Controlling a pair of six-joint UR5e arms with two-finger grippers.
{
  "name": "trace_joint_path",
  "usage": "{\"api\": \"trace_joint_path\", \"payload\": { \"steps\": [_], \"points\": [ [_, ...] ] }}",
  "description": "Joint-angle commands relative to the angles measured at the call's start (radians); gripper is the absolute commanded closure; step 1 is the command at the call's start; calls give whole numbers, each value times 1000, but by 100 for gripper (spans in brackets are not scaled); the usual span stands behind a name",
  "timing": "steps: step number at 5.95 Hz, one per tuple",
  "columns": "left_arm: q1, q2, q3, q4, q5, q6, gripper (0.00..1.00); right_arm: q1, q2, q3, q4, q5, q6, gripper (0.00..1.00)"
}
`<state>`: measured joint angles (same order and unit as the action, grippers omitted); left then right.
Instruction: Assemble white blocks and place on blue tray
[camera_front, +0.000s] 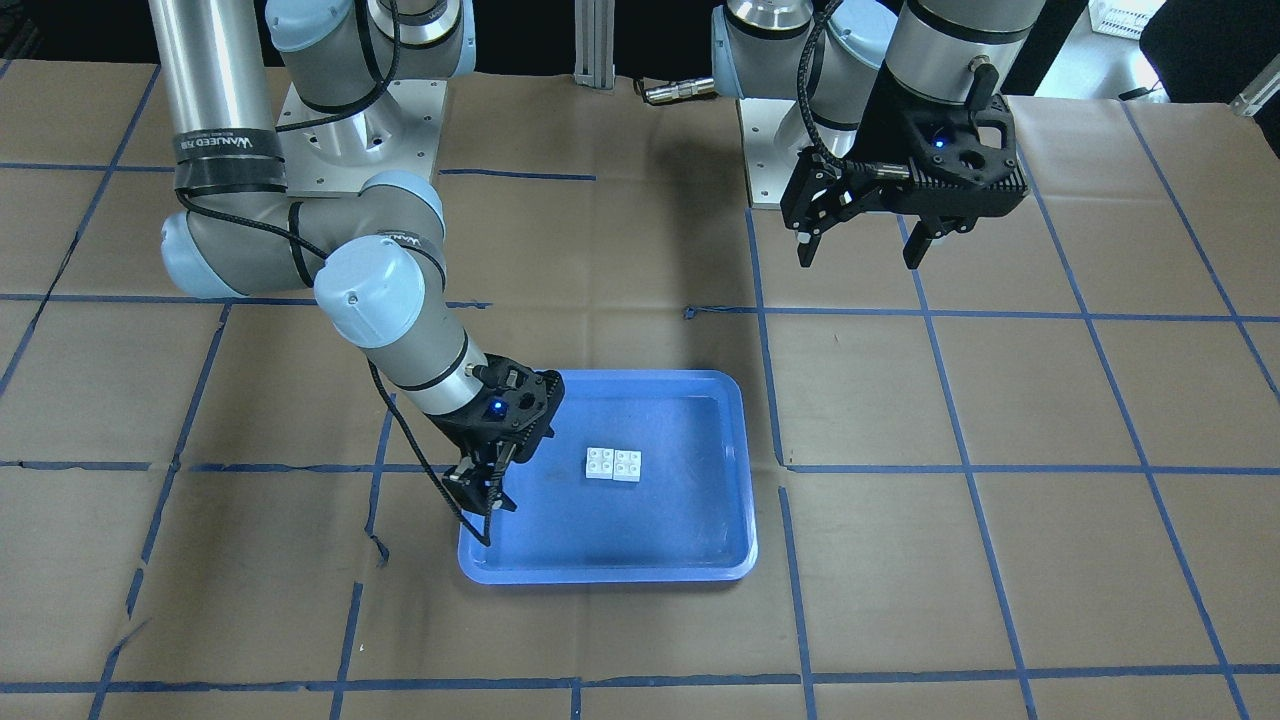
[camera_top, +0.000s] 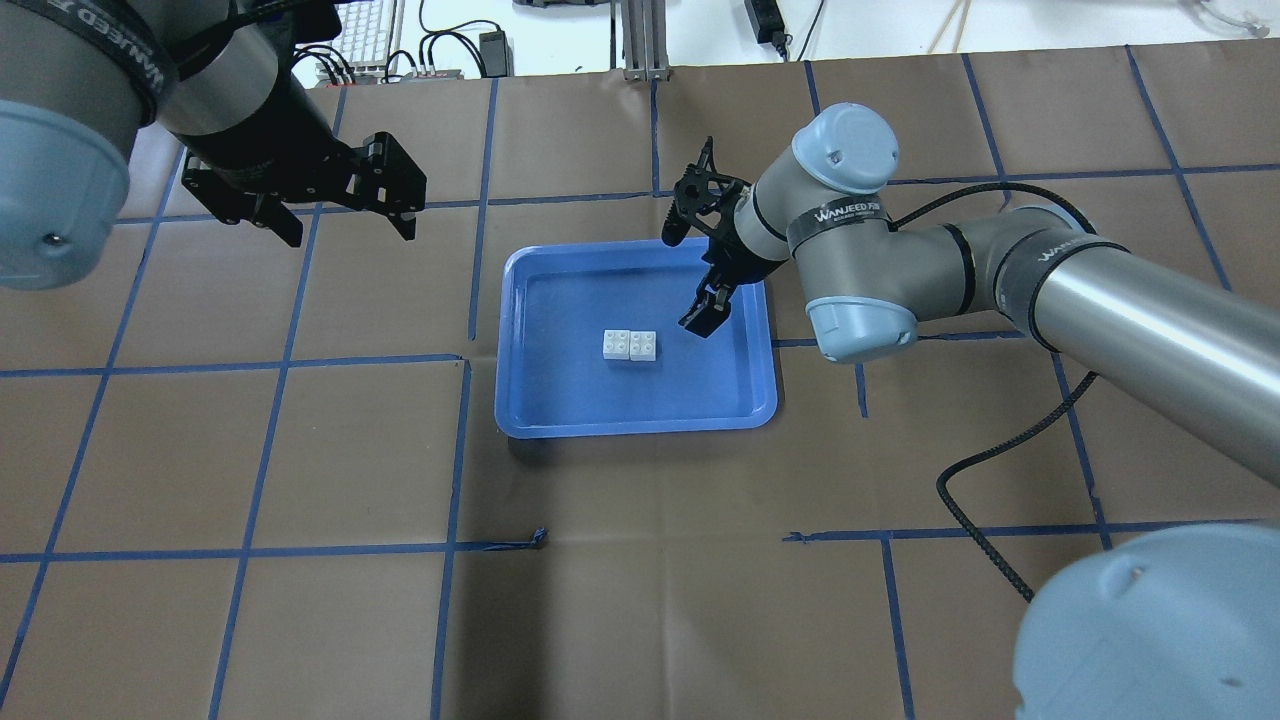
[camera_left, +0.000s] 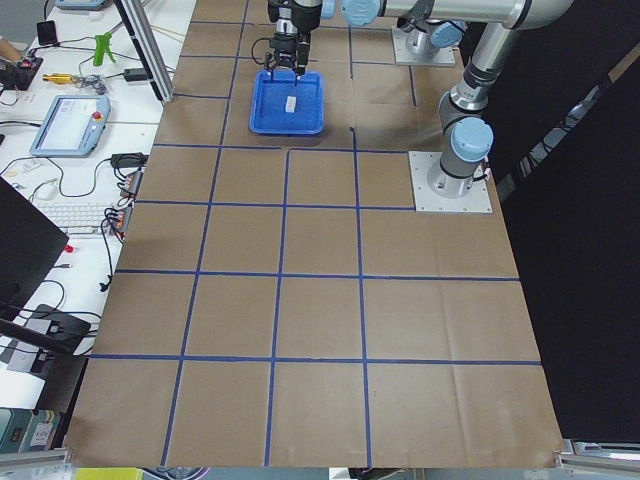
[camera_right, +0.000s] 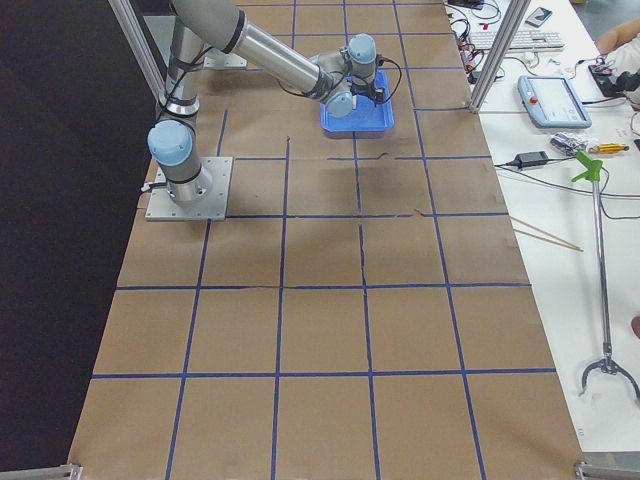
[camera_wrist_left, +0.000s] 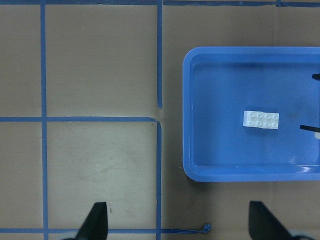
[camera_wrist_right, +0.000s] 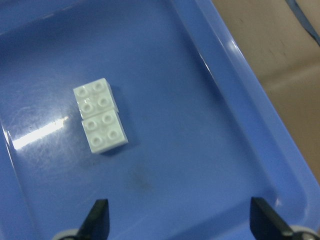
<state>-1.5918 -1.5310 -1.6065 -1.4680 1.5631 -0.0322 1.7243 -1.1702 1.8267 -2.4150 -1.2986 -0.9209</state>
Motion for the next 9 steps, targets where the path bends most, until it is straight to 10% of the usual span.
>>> {"api": "trace_joint_path", "payload": {
  "steps": [1, 3, 5, 9],
  "points": [
    [0, 0, 0, 0, 0, 0, 1, -59, -77, -3, 171, -147, 190, 0],
    [0, 0, -4, 2, 0, 0, 1, -89, -152, -26, 282, -253, 478, 0],
    [0, -7, 3, 2, 0, -3, 1, -100, -202, -215, 692, -260, 804, 0],
    [0, -9, 3, 3, 0, -8, 1, -134, -320, -370, 974, -261, 932, 0]
  ]
}}
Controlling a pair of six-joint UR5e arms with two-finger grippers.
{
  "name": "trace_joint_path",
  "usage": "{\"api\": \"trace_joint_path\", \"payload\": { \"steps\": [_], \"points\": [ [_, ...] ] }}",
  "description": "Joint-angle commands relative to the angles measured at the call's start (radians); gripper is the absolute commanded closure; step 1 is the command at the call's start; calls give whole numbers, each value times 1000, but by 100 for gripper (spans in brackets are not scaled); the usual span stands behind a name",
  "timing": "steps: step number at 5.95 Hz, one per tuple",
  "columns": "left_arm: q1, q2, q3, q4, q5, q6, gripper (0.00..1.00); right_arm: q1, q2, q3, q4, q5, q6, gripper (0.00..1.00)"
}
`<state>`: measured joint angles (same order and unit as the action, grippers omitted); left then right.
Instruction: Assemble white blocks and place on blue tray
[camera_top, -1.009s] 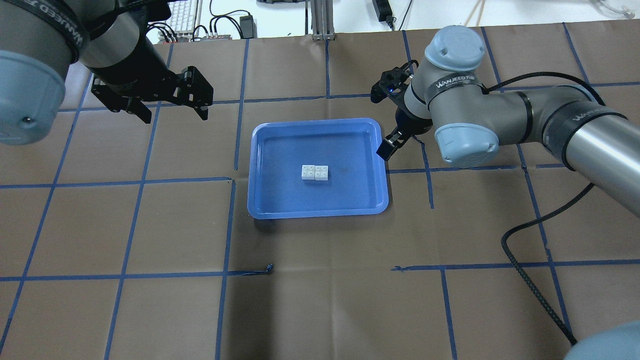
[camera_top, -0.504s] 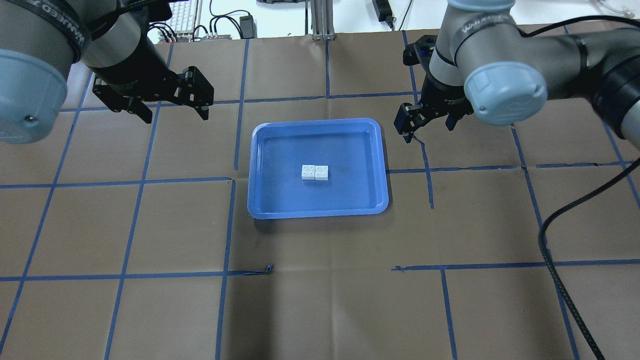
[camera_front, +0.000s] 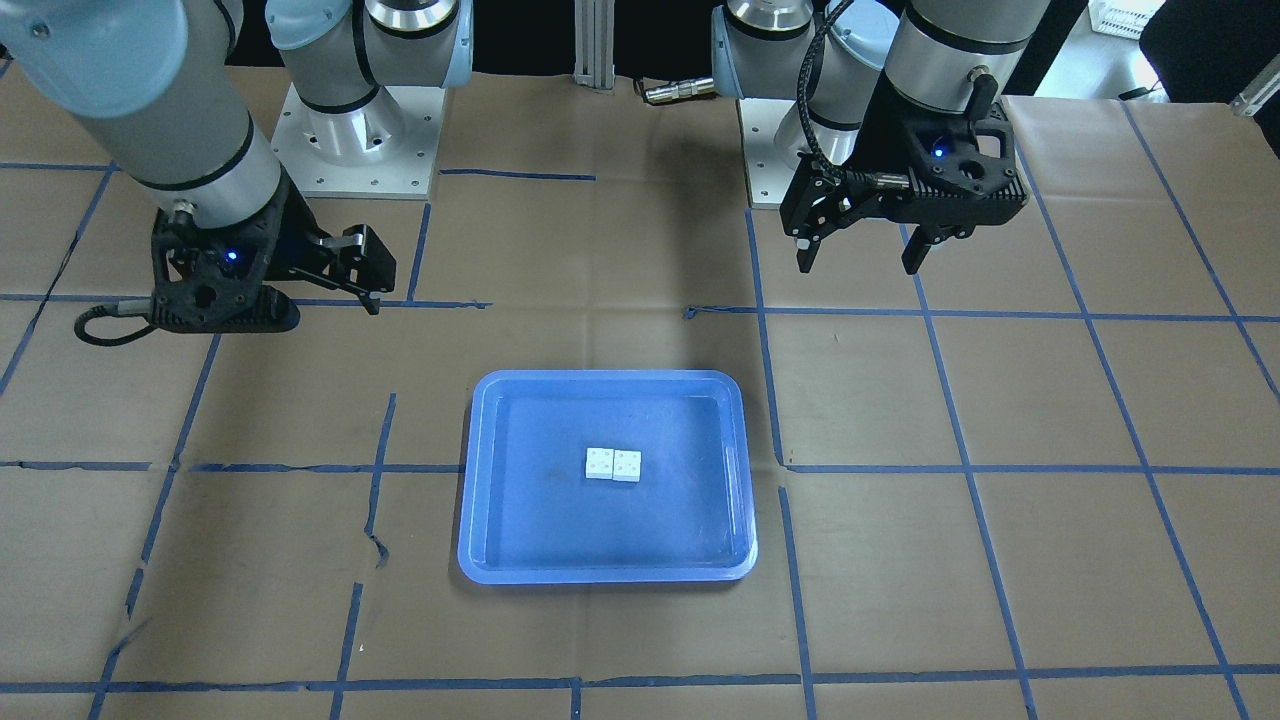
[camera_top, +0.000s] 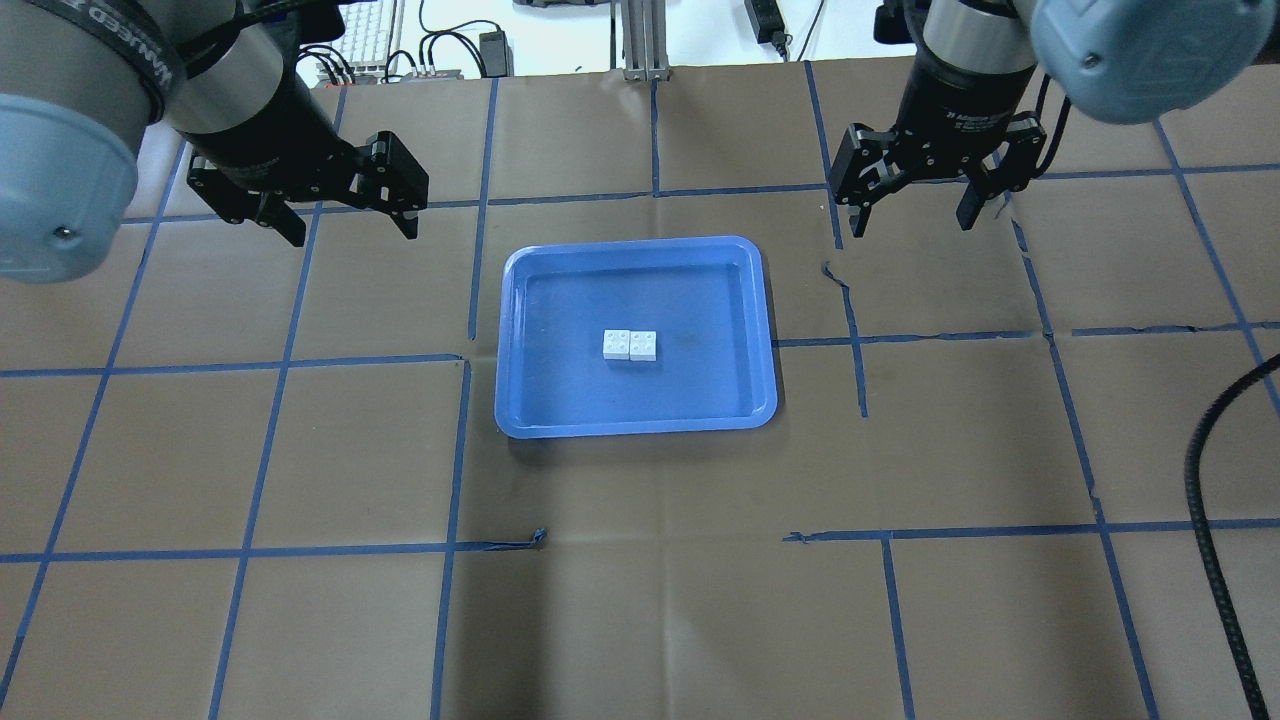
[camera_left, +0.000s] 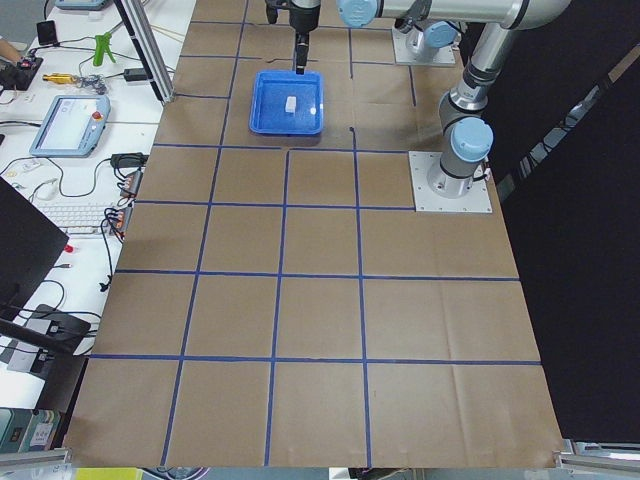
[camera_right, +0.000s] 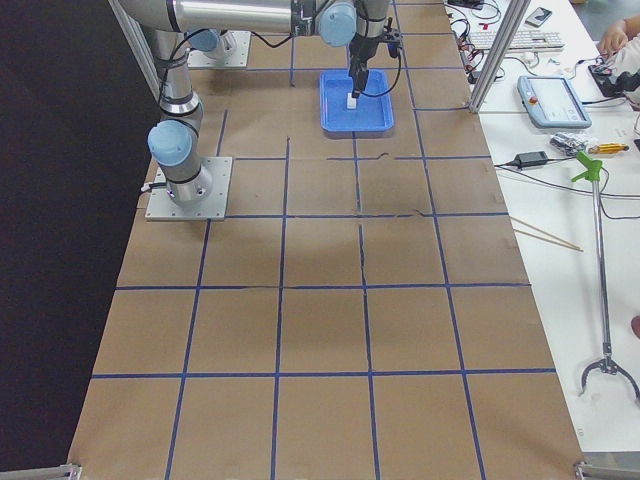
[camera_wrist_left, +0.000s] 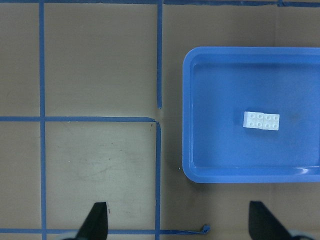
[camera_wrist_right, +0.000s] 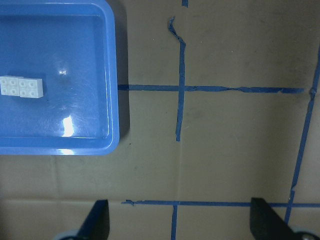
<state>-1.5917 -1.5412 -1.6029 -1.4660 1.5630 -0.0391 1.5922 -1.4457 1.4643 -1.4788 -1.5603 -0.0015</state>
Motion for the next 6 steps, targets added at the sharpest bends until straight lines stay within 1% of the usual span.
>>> {"api": "trace_joint_path", "payload": {
  "steps": [1, 3, 6],
  "points": [
    [-1, 1, 0, 0, 0, -1, 1, -14, -64, -6, 29, 2, 12, 0],
    [1, 3, -5, 0, 0, 2, 1, -30, -65, 19, 22, 3, 17, 0],
    [1, 4, -5, 0, 0, 5, 1, -26, -65, 22, 15, 3, 17, 0]
  ]
}}
